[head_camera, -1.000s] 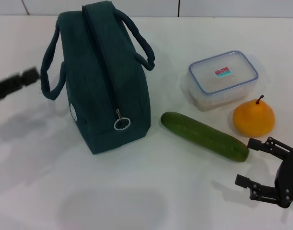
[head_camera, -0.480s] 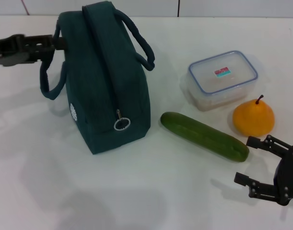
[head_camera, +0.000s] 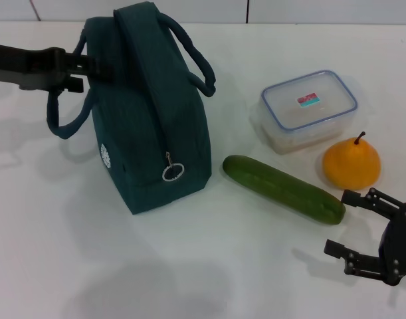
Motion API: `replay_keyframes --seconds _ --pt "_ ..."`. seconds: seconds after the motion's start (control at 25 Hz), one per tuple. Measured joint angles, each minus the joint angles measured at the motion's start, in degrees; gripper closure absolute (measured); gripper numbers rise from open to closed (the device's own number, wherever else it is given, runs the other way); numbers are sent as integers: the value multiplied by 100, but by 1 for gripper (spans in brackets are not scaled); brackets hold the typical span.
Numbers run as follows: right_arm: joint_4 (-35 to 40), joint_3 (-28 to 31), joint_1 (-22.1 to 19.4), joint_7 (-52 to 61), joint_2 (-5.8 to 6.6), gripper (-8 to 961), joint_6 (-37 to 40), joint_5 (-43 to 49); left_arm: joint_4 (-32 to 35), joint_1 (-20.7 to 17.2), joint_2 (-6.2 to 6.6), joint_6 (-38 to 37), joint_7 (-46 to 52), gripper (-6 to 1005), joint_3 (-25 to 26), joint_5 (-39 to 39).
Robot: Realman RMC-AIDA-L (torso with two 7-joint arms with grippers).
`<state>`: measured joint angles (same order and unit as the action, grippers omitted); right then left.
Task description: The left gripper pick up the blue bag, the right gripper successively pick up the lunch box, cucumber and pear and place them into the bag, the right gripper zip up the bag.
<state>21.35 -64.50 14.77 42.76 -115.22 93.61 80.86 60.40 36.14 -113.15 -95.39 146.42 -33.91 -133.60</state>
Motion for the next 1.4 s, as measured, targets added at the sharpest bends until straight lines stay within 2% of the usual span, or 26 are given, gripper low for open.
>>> replay_keyframes --seconds 0.6,0.84,1.04,1.16,1.28,1.4 --pt "-43 34 8 -14 0 92 -7 0 2 126 44 31 270 247 -356 -191" --pt "-52 40 12 -19 0 92 -11 0 50 126 35 19 221 444 -384 -170" --pt "-61 44 14 -16 -9 91 -5 -4 37 130 34 2 228 674 -396 -160" --pt "-85 43 16 17 -9 92 10 -74 45 121 37 -42 241 909 -377 -125" --pt "-280 42 17 124 -9 92 132 -531 25 85 87 -158 258 924 -327 123" --pt "-619 46 17 710 -7 93 400 -1550 15 -24 145 -295 301 939 -325 500"
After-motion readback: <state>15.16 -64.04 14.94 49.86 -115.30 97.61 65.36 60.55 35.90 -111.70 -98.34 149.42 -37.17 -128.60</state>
